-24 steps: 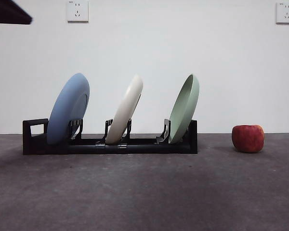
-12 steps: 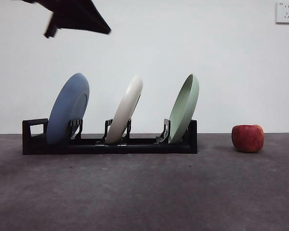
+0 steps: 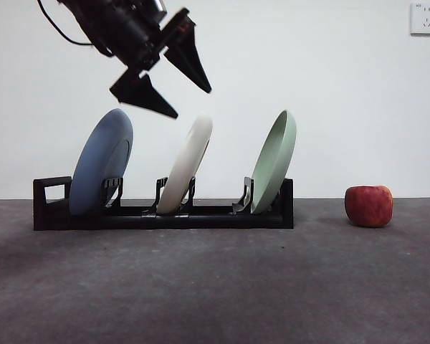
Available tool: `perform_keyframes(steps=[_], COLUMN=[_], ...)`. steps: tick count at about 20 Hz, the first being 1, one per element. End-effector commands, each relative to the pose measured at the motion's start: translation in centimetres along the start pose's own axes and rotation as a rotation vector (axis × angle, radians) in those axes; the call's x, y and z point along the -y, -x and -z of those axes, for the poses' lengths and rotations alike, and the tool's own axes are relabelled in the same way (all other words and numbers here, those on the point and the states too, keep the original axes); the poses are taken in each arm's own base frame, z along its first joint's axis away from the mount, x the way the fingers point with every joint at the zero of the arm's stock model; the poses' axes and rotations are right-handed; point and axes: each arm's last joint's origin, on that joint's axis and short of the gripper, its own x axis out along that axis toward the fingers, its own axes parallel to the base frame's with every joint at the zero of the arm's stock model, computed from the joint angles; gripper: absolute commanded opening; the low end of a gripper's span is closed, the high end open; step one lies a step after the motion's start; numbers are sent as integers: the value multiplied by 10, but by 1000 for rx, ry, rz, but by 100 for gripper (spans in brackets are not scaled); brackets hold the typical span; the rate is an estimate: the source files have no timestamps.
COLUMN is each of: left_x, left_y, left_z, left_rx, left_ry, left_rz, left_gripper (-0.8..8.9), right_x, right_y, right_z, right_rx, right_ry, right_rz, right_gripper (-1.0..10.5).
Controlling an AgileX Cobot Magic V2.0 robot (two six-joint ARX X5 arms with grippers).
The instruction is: Take the yellow plate from the plate rack,put the plate on the table,take the apple from the table,put the apple in the plate
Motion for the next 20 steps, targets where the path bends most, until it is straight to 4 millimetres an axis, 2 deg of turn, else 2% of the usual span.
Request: perform_keyframes(steps=[1,4,8,10,15,18,20], left_x=[-3,-4,-5,-5,-5,-5,-5], left_y=[-18,-38,-52,-53,-54,-54,-54], left_z=[4,9,12,9,6,4,3], left_rx=[-32,-63,-75,-46,-13,6,8], left_ry=[-27,-72,-142,-172,-193,-204,-199], left_rz=[6,-3,-62,-63,-65,-67,-67], left_gripper=[695,690,664,462,133,-3,-6], right_x=[-1,-1,-1,-1,0,0,0], right_y=[1,1,1,1,1,1,1], right_z=[-1,-1,0,1,3,3,3], right_rx=[5,5,-8,-11,-31,-33,-33], right_ry=[15,15,8,6,-4,-5,-5], right_rz=[-5,-4,-3,-3,-1,-1,-1], right_gripper=[-1,-1,-1,-1,-1,-1,-1])
